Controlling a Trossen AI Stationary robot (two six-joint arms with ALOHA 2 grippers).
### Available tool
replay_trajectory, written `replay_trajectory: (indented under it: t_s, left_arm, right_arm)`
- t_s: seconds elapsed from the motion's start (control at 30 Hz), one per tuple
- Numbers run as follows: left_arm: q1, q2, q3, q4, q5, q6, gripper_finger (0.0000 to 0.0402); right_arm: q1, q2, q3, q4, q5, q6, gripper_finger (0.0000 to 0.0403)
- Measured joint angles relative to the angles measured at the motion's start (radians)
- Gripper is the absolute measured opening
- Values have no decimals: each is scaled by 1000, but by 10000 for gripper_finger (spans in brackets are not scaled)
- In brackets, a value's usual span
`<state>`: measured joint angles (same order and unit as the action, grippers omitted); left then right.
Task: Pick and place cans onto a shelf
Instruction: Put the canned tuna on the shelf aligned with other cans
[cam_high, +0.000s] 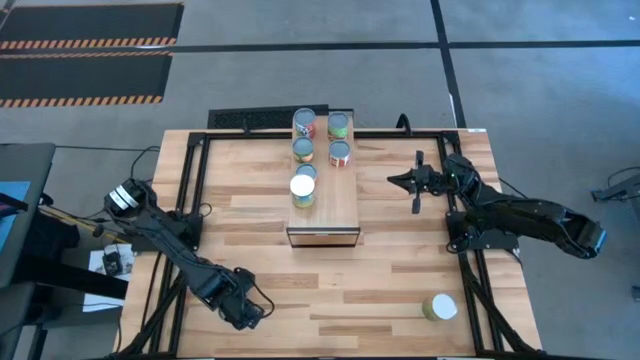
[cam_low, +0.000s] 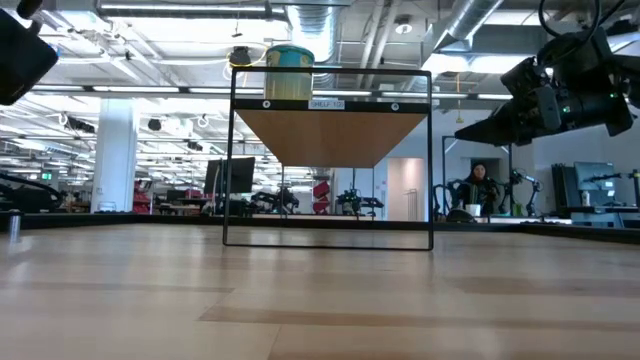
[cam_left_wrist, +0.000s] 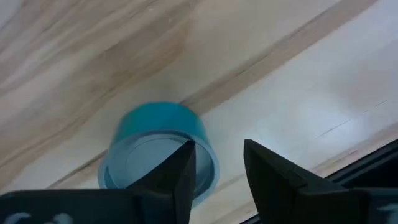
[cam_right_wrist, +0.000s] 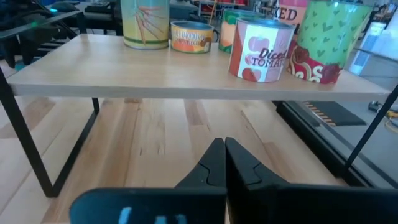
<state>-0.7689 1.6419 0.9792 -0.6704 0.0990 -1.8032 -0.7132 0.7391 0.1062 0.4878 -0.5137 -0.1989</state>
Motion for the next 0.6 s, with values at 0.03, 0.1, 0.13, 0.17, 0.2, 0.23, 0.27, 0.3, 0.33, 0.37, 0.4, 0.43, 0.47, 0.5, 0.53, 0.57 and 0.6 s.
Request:
replay_trajectory:
  t_s: [0.03,0.1,0.13,0.17,0.2,0.23,0.27,0.3,0.33,0.37,0.4,0.43,0.47,0.5,0.53,0.57,0.6]
  left_arm:
    - [0,8,0,0,1,0,111]
    - [0,22,0,-5,4,2,96]
    - [0,31,2,2,13,13,87]
    - [1,41,4,10,26,25,78]
    - [1,48,5,21,29,43,68]
    - [1,55,8,25,29,61,57]
    - [1,56,11,30,27,82,46]
    - [2,56,16,30,23,105,33]
    - [6,57,24,25,20,130,21]
    - [9,56,33,12,13,155,11]
    - [11,54,41,-9,-5,189,6]
    - [20,54,49,-22,-18,233,5]
    - [28,55,63,-22,-31,294,5]
    - [36,55,82,-13,-47,362,5]
    - [49,53,100,-2,-57,427,3]
    - [63,51,110,3,-67,486,2]
    - [82,51,115,-2,-82,539,2]
  right_arm:
    - [0,0,0,9,0,0,7]
    - [0,0,0,28,0,0,7]
    - [0,0,0,35,0,-2,7]
    - [0,0,0,39,0,-7,7]
    - [0,0,0,44,0,-8,7]
    - [0,0,0,51,-1,-8,7]
    - [-2,0,0,58,0,-8,7]
    - [-2,0,0,61,0,-9,7]
    - [-2,0,0,65,0,-9,7]
    - [-2,0,0,71,0,-10,7]
    - [-2,0,0,75,-1,-11,7]
    - [-2,0,0,75,-1,-11,7]
    - [-2,0,0,75,0,-11,7]
    - [-2,0,0,75,0,-11,7]
    - [-2,0,0,75,-1,-11,7]
    - [-2,0,0,75,0,-11,7]
    - [-2,0,0,75,0,-11,7]
